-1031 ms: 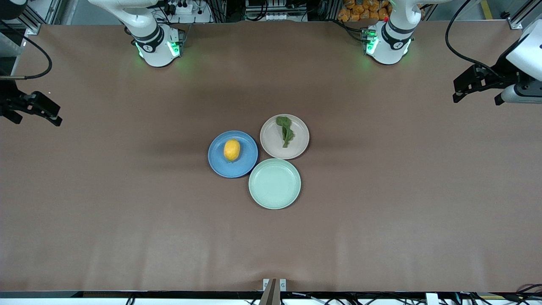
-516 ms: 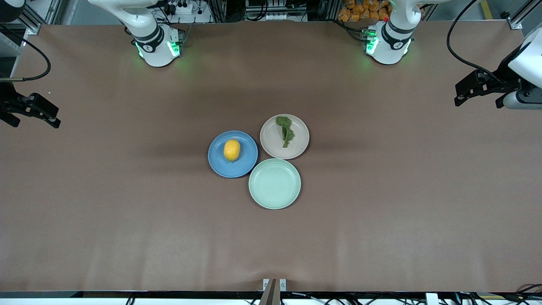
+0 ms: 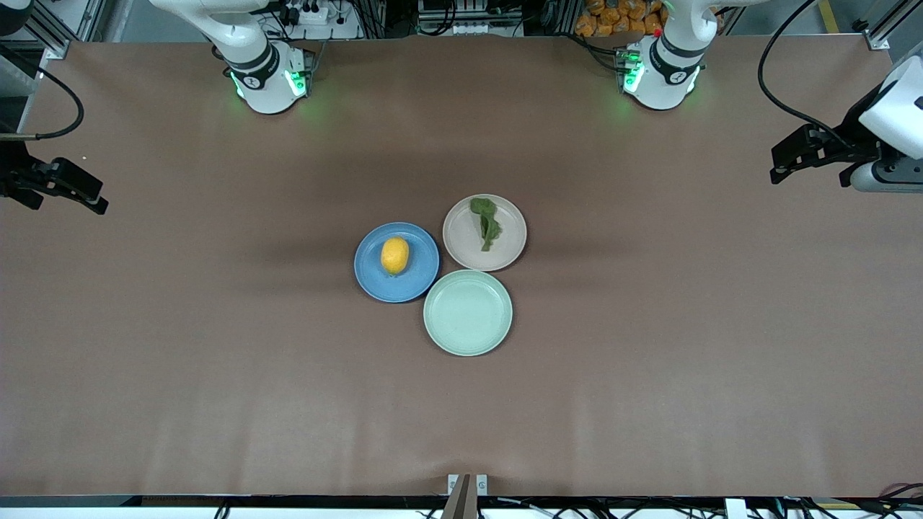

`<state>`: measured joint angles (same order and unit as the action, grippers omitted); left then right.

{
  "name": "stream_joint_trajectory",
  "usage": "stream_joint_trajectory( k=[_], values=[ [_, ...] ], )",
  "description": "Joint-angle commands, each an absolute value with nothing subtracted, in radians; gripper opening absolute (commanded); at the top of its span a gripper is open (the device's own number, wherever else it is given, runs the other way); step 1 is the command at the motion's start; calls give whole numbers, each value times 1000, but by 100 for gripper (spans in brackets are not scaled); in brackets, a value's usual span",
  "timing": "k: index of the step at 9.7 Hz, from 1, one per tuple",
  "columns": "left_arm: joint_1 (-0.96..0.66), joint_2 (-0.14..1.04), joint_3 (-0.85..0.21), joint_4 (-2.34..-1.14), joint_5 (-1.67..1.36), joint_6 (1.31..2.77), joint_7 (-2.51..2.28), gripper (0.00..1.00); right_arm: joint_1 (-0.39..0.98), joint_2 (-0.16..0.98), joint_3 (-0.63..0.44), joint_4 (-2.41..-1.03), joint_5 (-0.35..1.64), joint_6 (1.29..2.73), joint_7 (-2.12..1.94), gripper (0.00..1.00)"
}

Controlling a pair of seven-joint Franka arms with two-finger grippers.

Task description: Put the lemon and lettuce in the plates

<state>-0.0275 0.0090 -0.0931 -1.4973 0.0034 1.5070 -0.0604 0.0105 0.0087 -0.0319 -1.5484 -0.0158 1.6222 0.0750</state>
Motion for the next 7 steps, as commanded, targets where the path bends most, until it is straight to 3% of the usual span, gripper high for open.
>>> stream_joint_trajectory(
  k=[1,7],
  values=[
    [-34,6,-92,-1491,-5,1493,-98,100,9,40,-37,-1491,2,1589,92,100],
    [-28,5,-109,-1491,-8,1491,-103,100,9,40,-37,-1491,-11,1568,89,100]
  ],
)
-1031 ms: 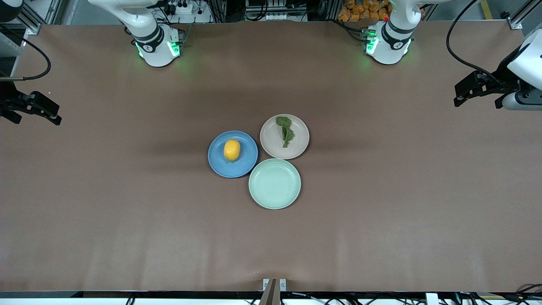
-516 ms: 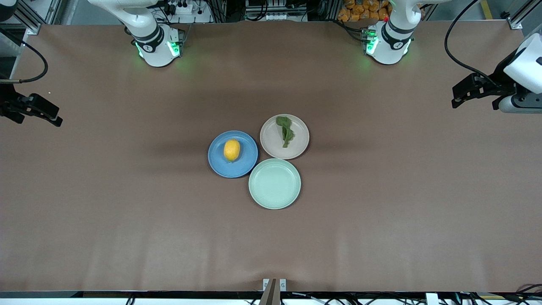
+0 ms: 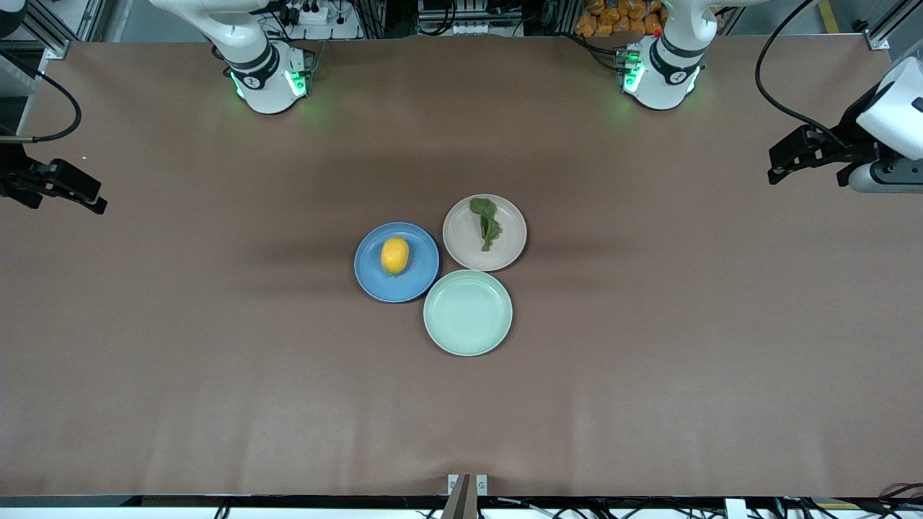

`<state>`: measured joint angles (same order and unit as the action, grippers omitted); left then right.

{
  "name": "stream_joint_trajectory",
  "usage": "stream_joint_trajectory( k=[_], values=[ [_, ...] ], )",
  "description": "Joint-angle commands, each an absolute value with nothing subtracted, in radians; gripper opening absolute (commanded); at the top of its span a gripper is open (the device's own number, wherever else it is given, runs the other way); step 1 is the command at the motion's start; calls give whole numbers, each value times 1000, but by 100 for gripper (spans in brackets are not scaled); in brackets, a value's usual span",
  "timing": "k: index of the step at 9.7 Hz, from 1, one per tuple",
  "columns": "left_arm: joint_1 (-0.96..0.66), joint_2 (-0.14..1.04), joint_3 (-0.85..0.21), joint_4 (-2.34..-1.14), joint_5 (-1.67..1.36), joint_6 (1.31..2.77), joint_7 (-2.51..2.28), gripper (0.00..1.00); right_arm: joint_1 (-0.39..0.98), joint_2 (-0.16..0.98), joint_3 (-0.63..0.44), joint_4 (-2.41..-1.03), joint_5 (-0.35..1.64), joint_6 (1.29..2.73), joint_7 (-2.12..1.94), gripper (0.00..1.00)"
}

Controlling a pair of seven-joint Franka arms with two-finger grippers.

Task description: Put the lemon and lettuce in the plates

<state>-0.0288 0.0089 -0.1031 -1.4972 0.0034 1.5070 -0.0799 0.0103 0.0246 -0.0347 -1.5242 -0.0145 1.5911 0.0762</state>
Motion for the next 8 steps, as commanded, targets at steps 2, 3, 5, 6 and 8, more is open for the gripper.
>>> stream_joint_trajectory(
  k=[2,3,5,6,8],
  values=[
    [-23,5,-103,-1491,-6,1493,-106,100,9,40,-37,-1489,-8,1546,87,100],
    [-23,5,-100,-1491,-5,1493,-106,100,8,40,-37,-1489,-8,1545,87,100],
    [-21,5,-100,-1491,-5,1493,-104,100,8,40,-37,-1488,-6,1532,87,100],
    [-23,5,-100,-1491,-6,1493,-104,100,8,41,-37,-1483,-5,1525,87,100],
    [-23,5,-100,-1491,-6,1493,-104,100,8,40,-37,-1483,-3,1519,87,100]
  ],
)
